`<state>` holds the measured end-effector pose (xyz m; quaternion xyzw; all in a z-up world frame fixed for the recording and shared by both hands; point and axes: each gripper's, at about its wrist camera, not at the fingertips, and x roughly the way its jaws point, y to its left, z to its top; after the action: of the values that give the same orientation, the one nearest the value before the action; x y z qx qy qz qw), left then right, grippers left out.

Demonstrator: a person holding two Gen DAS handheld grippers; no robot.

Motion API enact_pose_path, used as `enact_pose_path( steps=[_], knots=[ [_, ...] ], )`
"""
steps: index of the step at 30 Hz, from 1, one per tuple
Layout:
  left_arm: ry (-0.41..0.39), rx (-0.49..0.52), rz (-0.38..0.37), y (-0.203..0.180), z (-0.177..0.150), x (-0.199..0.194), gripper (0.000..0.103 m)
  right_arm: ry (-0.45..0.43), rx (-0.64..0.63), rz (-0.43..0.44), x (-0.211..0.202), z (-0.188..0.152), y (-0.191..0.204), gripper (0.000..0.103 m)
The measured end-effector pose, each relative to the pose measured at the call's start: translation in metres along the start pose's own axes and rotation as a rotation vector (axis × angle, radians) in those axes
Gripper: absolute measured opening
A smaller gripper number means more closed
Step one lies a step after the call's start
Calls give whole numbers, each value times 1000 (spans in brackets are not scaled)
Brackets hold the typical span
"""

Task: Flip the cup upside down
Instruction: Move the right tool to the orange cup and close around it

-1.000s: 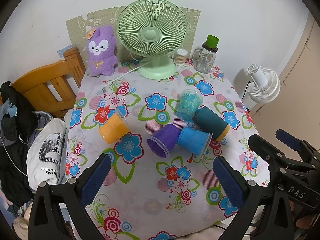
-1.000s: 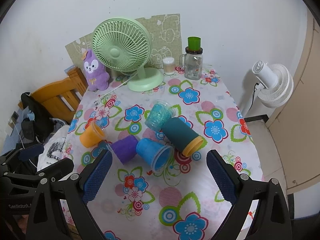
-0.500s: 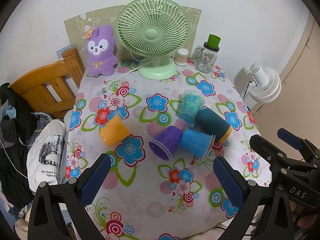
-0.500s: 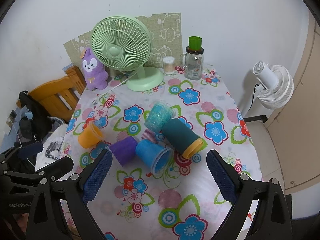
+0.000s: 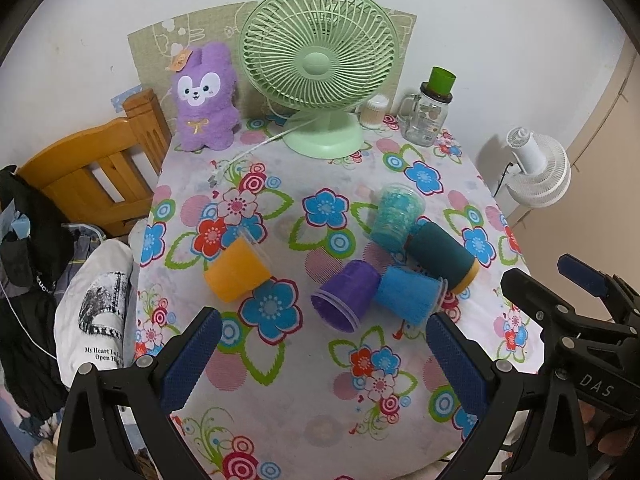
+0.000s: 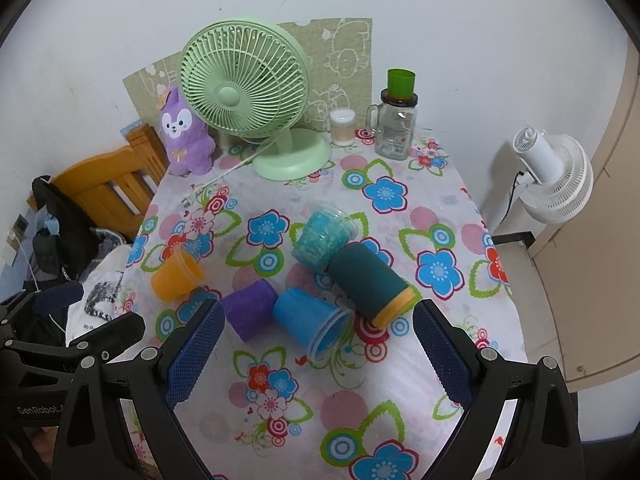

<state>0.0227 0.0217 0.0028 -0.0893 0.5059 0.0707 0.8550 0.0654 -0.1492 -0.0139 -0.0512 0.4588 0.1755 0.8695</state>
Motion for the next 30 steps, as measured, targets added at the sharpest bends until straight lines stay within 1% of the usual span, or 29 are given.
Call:
enact_pose_path(
  steps=[8, 12, 18, 23, 30],
  knots=[
    [17, -22, 5, 17, 13, 16, 103, 24, -8, 7, 24, 17, 12, 97],
    [24, -9, 4, 27, 20, 25, 103, 39, -15, 10, 38, 24, 20, 97],
    [35, 32, 17, 42, 30, 45, 103, 58, -14, 12, 63, 35, 32, 97],
    [49, 106, 44, 49, 37, 65, 103, 93, 15, 26, 87, 41, 38, 97],
    [87, 180, 46, 59, 42, 99, 103, 135, 28, 45, 124, 42, 48, 97]
  ],
)
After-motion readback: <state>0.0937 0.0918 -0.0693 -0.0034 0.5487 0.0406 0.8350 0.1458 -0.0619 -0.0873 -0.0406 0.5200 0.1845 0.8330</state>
